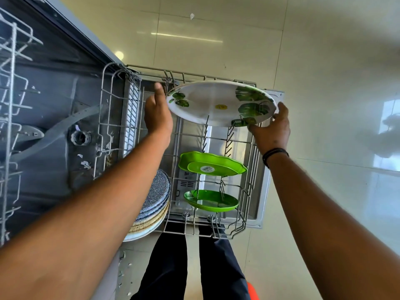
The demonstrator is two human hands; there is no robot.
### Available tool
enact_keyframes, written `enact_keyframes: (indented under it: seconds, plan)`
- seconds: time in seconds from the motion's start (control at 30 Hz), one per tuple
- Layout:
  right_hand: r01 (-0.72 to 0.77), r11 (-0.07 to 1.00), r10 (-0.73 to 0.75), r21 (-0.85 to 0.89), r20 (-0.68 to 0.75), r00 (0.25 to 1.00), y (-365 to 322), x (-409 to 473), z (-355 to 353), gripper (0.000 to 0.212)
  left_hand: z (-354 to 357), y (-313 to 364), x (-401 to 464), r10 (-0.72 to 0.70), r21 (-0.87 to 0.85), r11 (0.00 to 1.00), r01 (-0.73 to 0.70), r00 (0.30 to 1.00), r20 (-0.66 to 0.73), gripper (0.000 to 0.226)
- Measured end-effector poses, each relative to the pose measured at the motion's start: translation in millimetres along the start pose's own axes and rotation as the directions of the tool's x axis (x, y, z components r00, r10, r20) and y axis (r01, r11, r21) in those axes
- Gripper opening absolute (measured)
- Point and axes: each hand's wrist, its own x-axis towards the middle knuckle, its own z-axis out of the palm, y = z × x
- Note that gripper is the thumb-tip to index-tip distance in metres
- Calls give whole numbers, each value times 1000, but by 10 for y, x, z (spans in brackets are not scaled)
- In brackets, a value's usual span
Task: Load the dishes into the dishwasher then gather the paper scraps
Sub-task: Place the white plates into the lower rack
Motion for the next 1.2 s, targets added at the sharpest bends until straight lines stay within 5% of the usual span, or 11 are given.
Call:
enact_keyframes:
  seconds: [0.13,0.27,0.43,0.63,0.77,1.0,1.2]
  plan:
    - [-107,993,109,-53,35,993,19,-345,-36,95,-251,-280,-327,-102,101,990,103,995,-12,57]
    - [-91,988,114,-122,198,974,-123,-802,-117,72,-601,-525,-821,-61,205,978,36,992,115,46]
    - [-52,996,73,-75,318,945,-557,-1423,-336,53,-1144,-571,-1363,-162,150,981,124,949,272,23]
    - [74,996,-53,-42,365,930,-1235,-2188,-682,29,-2018,-231,-1992,-134,119,988,101,939,317,55]
    - [120,993,-96,-23,452,887,-1463,-2777,-876,20,-2640,-104,-2396,-127,21,992,127,935,330,28]
    - [269,963,-225,24,624,748,-1934,-3461,-1043,5,-3604,-22,-3029,-143,-207,963,170,980,139,24]
    - [490,868,-351,88,806,477,-2504,-3938,-864,7,-3944,-71,-3654,-160,-390,910,140,987,-20,10]
